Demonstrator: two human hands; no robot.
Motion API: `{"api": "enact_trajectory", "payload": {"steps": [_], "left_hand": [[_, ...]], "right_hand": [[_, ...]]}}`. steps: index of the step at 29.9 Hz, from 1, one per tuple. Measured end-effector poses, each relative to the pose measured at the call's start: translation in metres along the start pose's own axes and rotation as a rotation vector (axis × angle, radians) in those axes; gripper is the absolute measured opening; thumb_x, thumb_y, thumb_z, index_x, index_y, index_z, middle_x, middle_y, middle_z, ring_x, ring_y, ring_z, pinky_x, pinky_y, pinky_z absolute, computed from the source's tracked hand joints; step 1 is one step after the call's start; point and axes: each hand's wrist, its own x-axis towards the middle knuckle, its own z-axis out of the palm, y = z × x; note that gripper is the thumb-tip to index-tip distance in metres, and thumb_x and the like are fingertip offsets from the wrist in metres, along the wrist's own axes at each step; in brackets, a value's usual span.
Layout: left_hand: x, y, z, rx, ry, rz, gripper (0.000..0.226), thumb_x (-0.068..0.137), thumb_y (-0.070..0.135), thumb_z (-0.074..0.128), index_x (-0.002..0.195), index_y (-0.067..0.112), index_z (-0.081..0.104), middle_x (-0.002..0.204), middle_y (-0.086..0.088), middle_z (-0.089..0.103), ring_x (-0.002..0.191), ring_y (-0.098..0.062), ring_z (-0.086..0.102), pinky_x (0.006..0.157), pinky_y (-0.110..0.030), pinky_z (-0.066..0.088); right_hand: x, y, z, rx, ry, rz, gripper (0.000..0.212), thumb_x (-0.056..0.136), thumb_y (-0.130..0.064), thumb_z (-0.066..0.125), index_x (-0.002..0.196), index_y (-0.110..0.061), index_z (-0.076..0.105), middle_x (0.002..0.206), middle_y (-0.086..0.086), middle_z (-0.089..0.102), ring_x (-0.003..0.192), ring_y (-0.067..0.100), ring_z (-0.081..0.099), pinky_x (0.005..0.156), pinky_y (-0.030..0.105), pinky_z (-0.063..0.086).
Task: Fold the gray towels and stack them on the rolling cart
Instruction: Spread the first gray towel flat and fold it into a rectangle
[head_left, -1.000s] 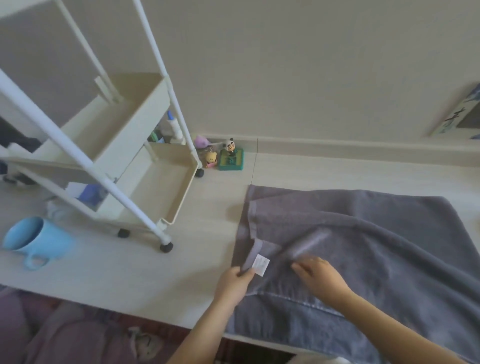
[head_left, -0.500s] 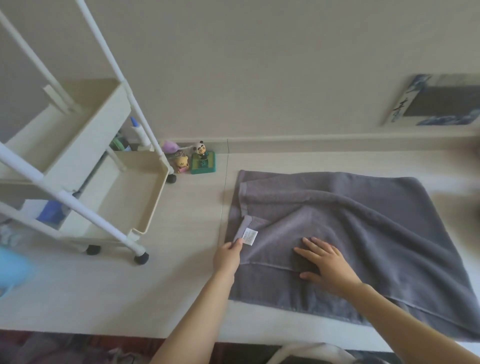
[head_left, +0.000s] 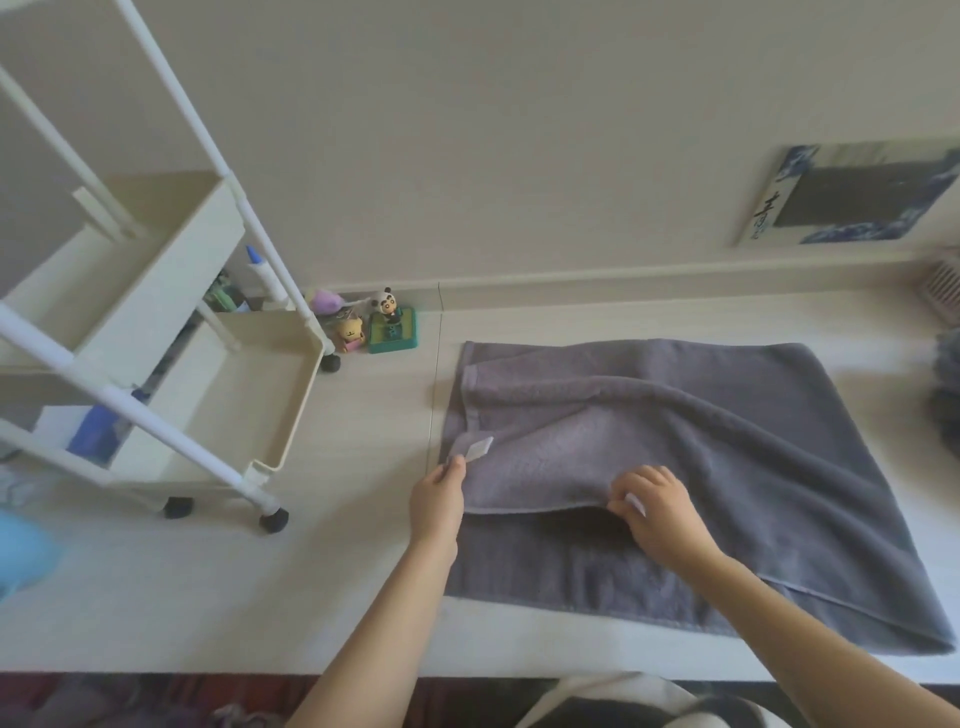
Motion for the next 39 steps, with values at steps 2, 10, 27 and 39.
{"api": "enact_trajectory", "payload": {"steps": [2, 10, 27, 39], "left_hand": [[-0.008, 0.006, -0.010, -0.092, 0.061, 0.011, 0.025, 0.091, 0.025, 0.055, 0.069, 0.021, 0.065, 0.082, -0.004, 0.067, 0.082, -0.023, 0.062, 0.080, -0.038, 0.048], [-0.033, -0.052, -0.044, 0.468, 0.011, 0.104, 0.027, 0.066, 0.035, 0.038, 0.053, 0.013, 0.031, 0.050, -0.002, 0.032, 0.051, -0.019, 0.031, 0.051, -0.033, 0.022], [-0.018, -0.075, -0.042, 0.822, 0.153, 0.292, 0.009, 0.096, 0.014, 0.045, 0.090, 0.007, 0.048, 0.094, -0.013, 0.054, 0.084, -0.037, 0.057, 0.061, -0.032, 0.032], [-0.013, -0.072, -0.006, 0.919, 0.055, 0.719, 0.033, 0.081, 0.016, 0.058, 0.113, 0.008, 0.065, 0.120, -0.014, 0.061, 0.108, -0.037, 0.059, 0.092, -0.049, 0.044]], "right_hand": [[-0.006, -0.015, -0.015, 0.064, 0.081, -0.104, 0.012, 0.085, -0.013, 0.062, 0.075, -0.013, 0.055, 0.080, -0.003, 0.056, 0.078, 0.020, 0.048, 0.075, 0.026, 0.035], [-0.050, -0.005, 0.017, -0.093, -0.365, -0.155, 0.042, 0.092, -0.042, 0.032, 0.089, -0.013, 0.062, 0.089, -0.012, 0.039, 0.084, 0.011, 0.036, 0.079, 0.019, 0.024], [-0.056, -0.020, 0.024, -0.106, -0.380, -0.175, 0.027, 0.090, -0.044, 0.050, 0.104, -0.025, 0.064, 0.104, -0.004, 0.052, 0.098, 0.017, 0.043, 0.083, 0.017, 0.023], [-0.058, -0.007, 0.015, -0.282, -0.099, 0.094, 0.032, 0.074, -0.035, 0.075, 0.103, -0.023, 0.069, 0.095, -0.002, 0.064, 0.086, 0.025, 0.060, 0.073, 0.039, 0.050]]}}
